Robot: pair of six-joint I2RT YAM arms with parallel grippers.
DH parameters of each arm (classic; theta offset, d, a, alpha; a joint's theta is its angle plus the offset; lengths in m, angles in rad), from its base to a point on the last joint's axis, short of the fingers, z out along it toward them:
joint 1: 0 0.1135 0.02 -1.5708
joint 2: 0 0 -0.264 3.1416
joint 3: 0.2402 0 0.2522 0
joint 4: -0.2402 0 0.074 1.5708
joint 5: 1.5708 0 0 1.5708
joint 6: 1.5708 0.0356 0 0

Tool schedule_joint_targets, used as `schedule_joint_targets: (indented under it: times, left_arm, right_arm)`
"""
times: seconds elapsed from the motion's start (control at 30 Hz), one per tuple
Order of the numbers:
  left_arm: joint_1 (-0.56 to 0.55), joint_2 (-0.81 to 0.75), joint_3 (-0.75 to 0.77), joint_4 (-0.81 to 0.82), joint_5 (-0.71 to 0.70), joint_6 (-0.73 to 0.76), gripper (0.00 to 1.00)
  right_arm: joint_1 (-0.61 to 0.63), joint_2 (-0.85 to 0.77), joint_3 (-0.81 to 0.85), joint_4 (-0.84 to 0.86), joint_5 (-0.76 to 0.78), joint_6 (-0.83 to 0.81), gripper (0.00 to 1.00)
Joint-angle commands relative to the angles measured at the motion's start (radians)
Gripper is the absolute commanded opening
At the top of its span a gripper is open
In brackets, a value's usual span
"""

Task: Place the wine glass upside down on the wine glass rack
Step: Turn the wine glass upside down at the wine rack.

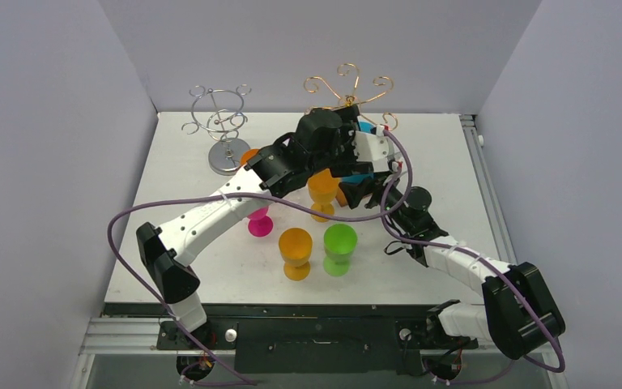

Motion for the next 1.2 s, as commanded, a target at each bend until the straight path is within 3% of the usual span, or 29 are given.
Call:
schedule_joint_targets:
  times: [0.0, 0.27, 0.53, 0.87, 1.0, 1.17]
  left_arm:
    - [0.016, 0.020, 0.093, -0.019, 0.010, -0.016, 0.82]
    - [0.043, 0.062, 0.158, -0.033, -0.019, -0.029, 0.72]
    - [0.035, 0.015, 0.113, -0.048, -0.003, -0.051, 0.75]
    - [-0.002, -0.134, -0.018, -0.064, -0.004, -0.114, 0.97]
    - [-0.002, -0.201, -0.021, -0.117, 0.025, -0.187, 0.96]
    - [-0.005, -0.309, -0.025, -0.215, 0.052, -0.313, 0.96]
  right_arm:
    - [-0.007, 0.026, -0.058, -0.031, 0.002, 0.060, 0.83]
    - [-0.004, -0.002, -0.144, -0.005, -0.003, 0.138, 0.83]
    - [0.001, -0.163, -0.205, -0.091, 0.032, 0.166, 0.84]
    - [-0.004, -0.441, -0.062, -0.548, 0.095, 0.136, 0.84]
    - [0.021, -0.471, 0.031, -0.750, 0.070, 0.087, 0.80]
    - [0.172, -0.440, 0.166, -1.033, 0.199, 0.030, 0.77]
